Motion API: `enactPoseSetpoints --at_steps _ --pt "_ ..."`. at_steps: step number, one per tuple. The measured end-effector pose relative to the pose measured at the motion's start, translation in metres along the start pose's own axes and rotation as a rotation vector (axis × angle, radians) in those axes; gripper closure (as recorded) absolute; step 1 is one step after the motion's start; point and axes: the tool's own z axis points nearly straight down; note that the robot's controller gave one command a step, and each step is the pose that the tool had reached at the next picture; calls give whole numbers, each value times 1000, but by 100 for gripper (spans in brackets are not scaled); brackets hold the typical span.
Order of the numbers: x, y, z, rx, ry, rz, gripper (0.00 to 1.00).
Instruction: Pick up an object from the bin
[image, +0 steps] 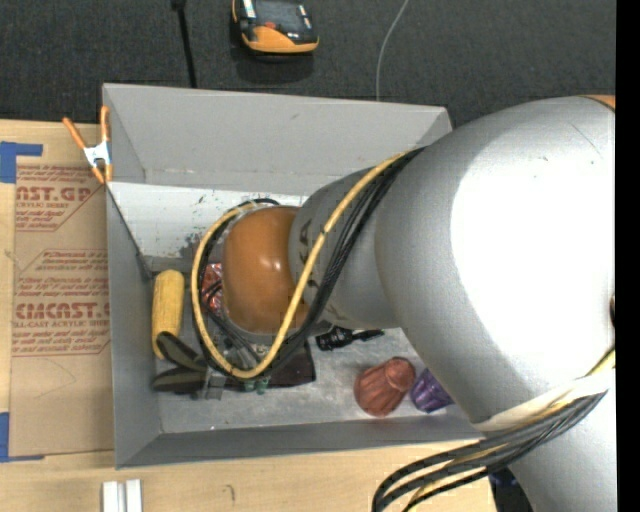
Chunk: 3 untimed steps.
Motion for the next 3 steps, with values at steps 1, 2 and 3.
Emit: enactPoseSetpoints --at_steps 1,2,3 --pt "0 0 -1 0 0 0 100" --pt "0 0 -2 1 0 0 100" --pt "1 0 -6 3 5 0 100"
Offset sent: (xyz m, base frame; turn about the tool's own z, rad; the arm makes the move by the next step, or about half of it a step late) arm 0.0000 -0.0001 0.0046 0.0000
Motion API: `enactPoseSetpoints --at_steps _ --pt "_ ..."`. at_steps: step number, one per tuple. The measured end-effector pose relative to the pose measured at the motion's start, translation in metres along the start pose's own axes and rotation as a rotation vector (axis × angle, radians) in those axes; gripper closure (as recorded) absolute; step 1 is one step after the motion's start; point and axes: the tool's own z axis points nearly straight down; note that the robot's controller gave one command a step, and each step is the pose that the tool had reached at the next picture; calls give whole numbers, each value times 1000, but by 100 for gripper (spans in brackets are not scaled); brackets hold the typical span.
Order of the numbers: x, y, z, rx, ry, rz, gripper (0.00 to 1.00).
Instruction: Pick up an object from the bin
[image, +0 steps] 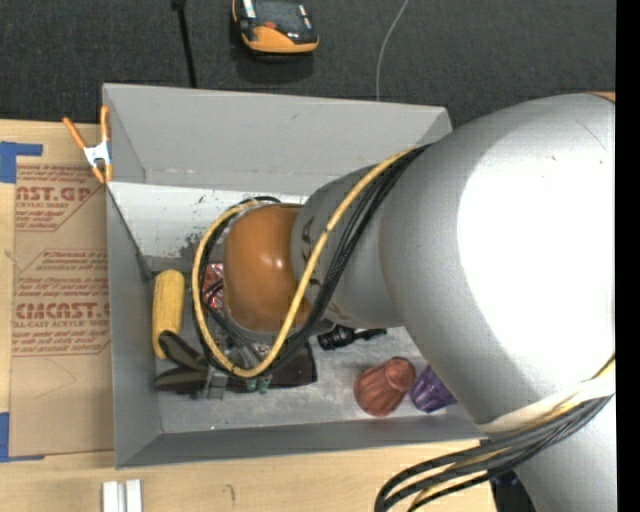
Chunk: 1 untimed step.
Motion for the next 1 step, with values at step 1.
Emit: enactPoseSetpoints --at_steps 1 --pt "2 -1 -17 3 6 0 100"
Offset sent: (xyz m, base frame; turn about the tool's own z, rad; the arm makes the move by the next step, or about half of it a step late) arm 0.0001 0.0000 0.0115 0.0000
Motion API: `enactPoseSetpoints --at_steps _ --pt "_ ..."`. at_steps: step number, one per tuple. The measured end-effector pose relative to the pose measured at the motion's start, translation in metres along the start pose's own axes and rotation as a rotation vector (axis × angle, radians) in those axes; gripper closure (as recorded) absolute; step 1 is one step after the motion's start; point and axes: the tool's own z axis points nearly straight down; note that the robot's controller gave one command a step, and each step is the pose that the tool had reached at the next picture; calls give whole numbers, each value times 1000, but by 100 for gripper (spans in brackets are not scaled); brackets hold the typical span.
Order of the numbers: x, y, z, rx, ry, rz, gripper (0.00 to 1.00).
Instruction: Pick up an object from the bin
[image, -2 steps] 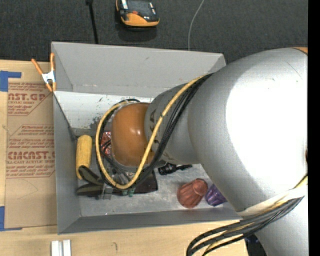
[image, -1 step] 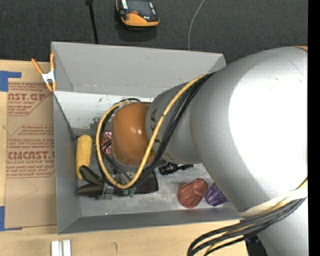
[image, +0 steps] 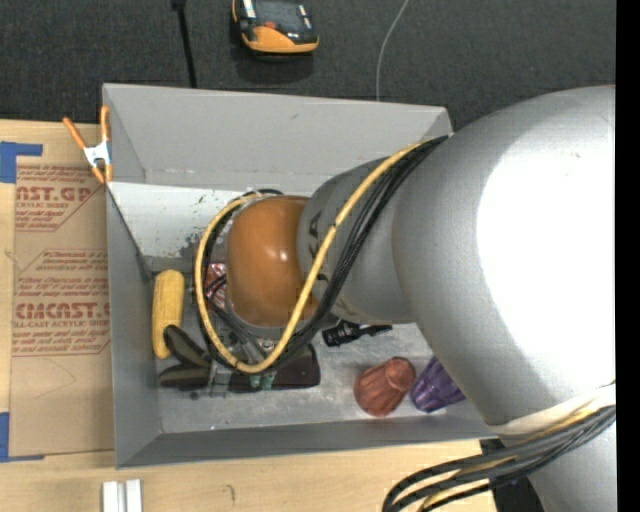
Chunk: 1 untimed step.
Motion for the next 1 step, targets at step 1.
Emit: enactPoseSetpoints --at_steps 1 --pt "-1 0 -23 -2 -3 0 100"
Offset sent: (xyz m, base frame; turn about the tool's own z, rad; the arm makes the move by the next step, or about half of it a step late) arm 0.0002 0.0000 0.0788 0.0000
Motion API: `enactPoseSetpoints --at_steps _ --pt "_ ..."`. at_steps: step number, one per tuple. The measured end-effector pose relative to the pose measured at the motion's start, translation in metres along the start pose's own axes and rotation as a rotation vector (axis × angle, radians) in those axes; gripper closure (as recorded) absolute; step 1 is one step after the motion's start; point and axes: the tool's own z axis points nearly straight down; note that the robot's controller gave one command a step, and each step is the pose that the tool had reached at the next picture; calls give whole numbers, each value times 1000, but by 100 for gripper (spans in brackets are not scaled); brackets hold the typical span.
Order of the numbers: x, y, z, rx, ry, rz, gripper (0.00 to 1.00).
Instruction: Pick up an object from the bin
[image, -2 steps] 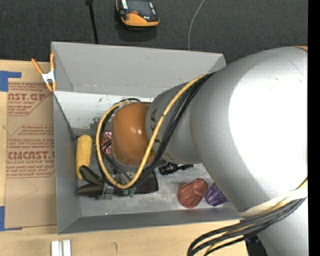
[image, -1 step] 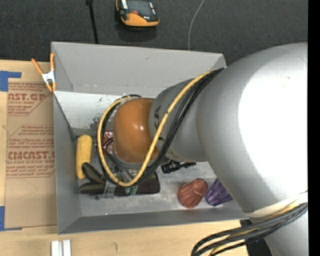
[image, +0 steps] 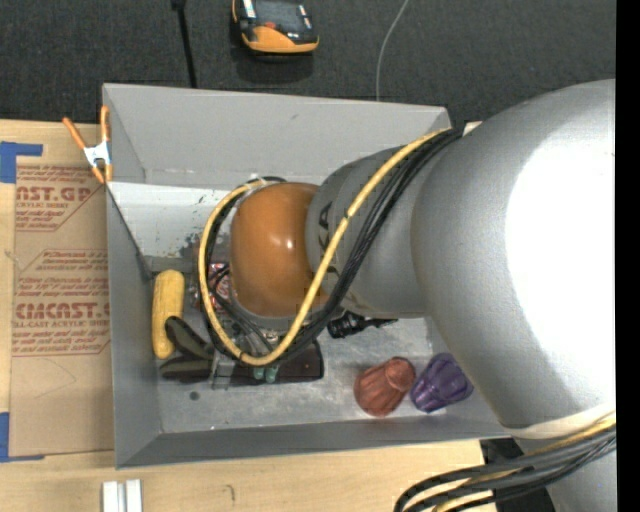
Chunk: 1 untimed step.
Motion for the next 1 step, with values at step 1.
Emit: enactPoseSetpoints --at_steps 1 --pt "-1 1 -18 -3 -6 0 100"
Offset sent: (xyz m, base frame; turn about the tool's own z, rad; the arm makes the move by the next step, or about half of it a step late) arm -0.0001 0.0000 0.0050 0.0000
